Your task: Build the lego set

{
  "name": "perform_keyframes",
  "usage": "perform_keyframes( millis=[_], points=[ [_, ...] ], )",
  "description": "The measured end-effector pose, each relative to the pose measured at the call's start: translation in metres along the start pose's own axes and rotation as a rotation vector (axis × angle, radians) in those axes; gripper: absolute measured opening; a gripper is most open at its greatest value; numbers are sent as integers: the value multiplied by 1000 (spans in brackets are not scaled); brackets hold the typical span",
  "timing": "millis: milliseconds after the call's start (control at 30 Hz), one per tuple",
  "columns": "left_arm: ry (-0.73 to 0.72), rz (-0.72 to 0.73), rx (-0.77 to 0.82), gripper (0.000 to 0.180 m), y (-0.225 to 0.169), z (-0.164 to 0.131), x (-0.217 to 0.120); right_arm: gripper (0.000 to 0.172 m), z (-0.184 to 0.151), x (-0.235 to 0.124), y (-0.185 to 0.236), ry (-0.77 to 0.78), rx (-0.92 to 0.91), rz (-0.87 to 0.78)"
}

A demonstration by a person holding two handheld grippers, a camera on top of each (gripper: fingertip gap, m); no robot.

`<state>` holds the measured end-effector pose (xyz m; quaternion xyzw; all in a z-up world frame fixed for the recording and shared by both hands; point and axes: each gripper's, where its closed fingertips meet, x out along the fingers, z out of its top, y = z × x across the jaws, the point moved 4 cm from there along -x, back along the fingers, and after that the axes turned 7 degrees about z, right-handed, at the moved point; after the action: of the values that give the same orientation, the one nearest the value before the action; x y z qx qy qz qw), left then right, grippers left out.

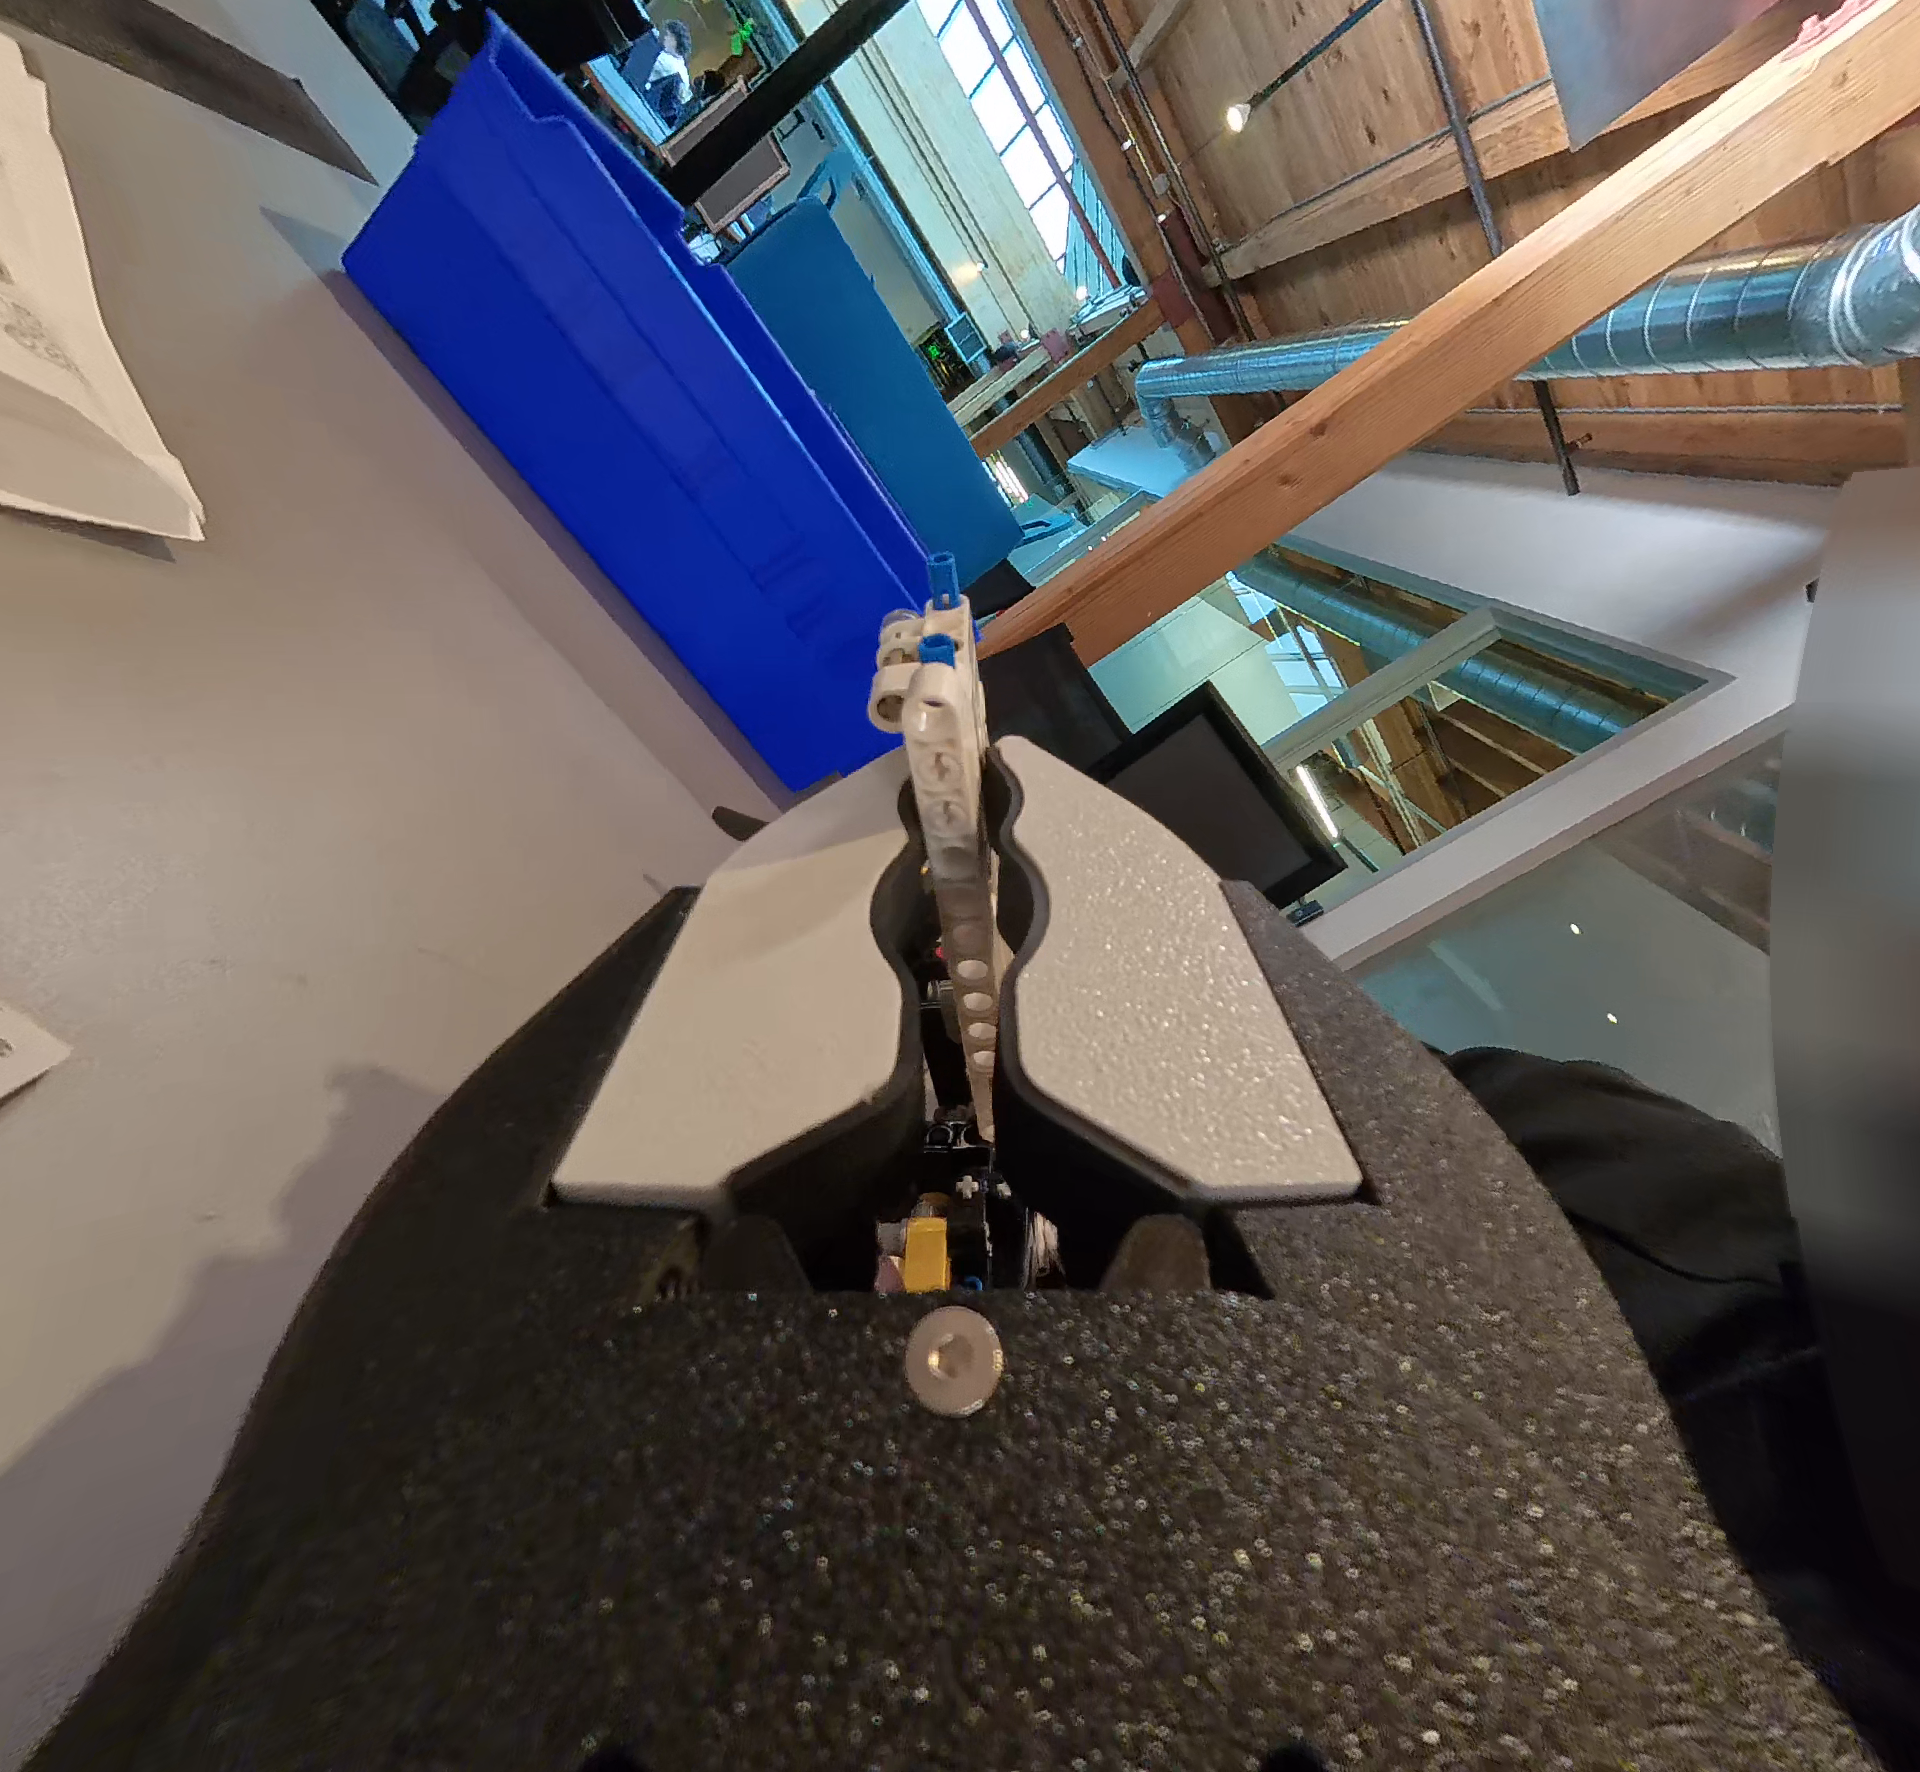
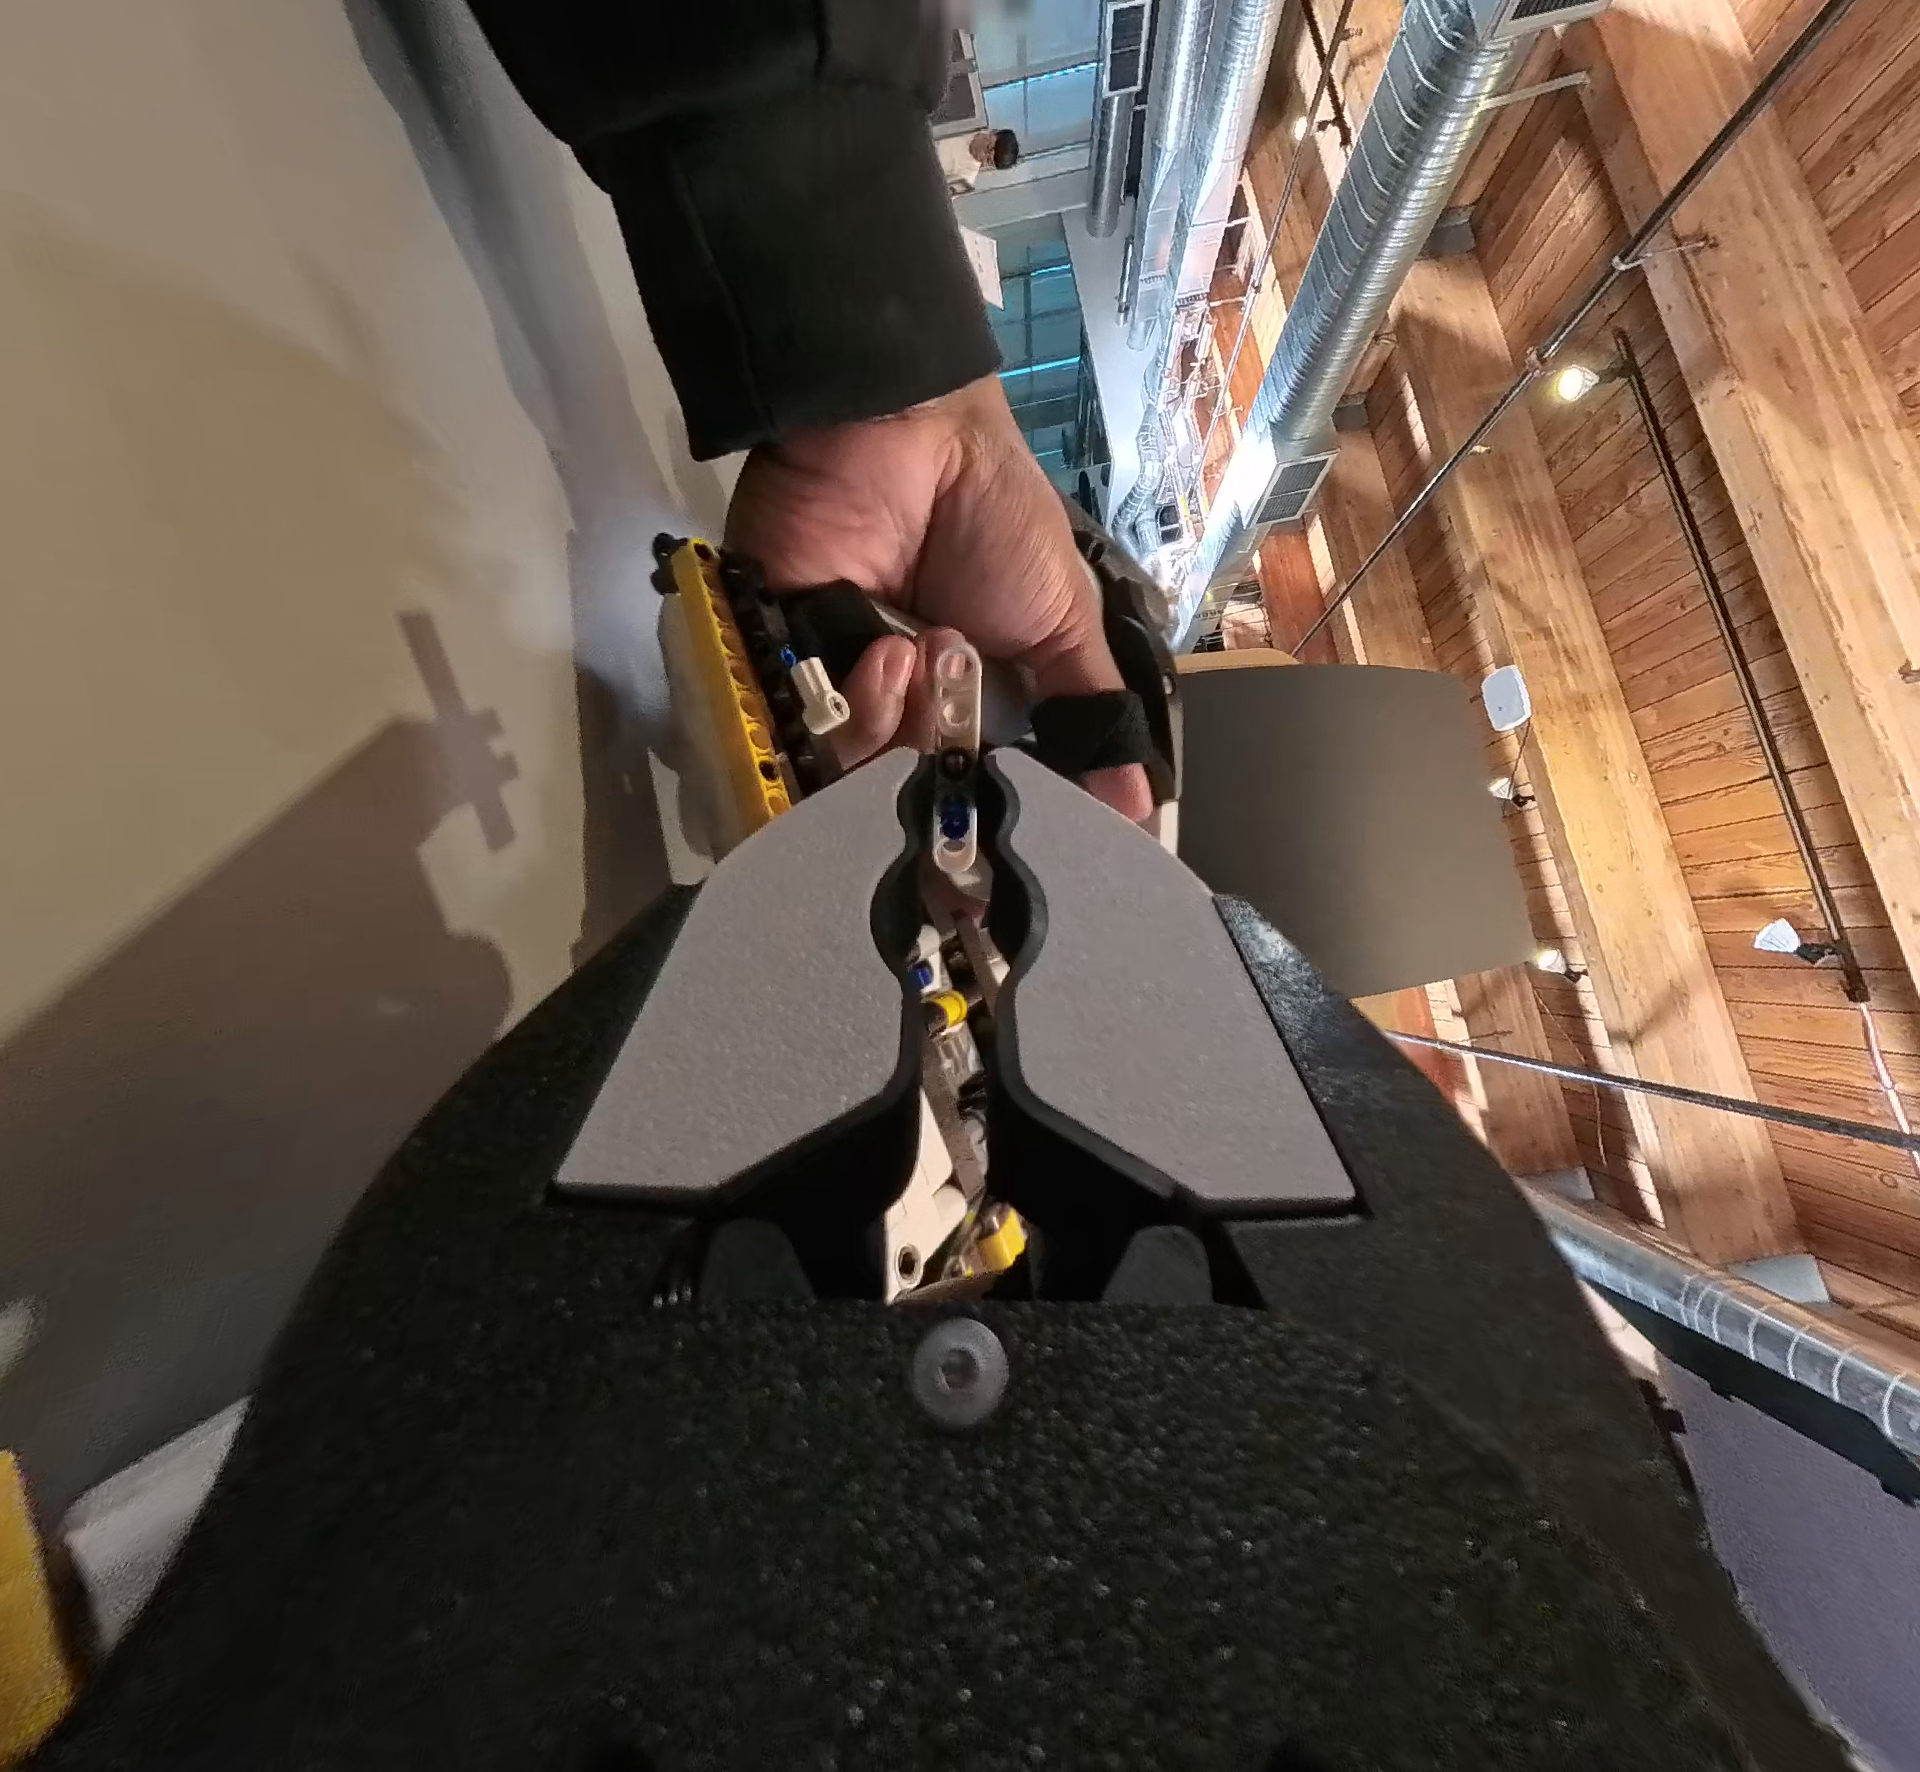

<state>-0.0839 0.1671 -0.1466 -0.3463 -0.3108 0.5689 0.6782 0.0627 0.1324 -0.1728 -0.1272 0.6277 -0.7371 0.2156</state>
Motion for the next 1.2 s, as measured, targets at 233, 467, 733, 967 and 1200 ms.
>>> perform_keyframes(
  millis=[233, 467, 733, 967, 1200],
  points=[
    [-27, 0, 127, 8, -35, 12, -8, 7, 5, -8, -23, -37, 93, -44],
    [-89, 61, 401, 8, -92, 31, -27, 7, 0, -27, -83, -107, 406, -37],
    [-68, 98, 745, 7, -157, 34, -55, 7, 3, -54, -197, -222, 756, 227],
    [106, 80, 925, 7, -176, 13, -79, 7, 21, -27, -253, -229, 893, 626],
    [279, 52, 966, 7, -173, -3, -93, 7, 30, 15, -251, -22, 964, 1036]
  ],
)
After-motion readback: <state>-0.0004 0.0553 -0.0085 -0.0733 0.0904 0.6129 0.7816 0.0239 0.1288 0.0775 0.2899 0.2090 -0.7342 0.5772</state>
